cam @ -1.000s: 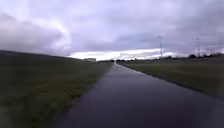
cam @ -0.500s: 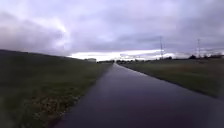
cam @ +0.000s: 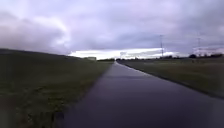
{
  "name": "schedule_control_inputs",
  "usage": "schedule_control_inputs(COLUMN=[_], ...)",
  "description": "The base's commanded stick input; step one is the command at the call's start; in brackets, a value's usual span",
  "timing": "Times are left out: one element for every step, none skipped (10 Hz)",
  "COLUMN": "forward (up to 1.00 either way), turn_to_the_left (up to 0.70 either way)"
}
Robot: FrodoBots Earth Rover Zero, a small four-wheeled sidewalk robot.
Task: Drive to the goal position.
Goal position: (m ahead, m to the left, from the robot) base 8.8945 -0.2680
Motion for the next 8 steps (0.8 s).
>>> schedule_control_inputs(forward=[0.7,0.7,0.7,0.7,0.7,0.7,0.7,0.7], turn_to_the_left=[0.0,0.0,0.0,0.0,0.0,0.0,0.0,-0.13])
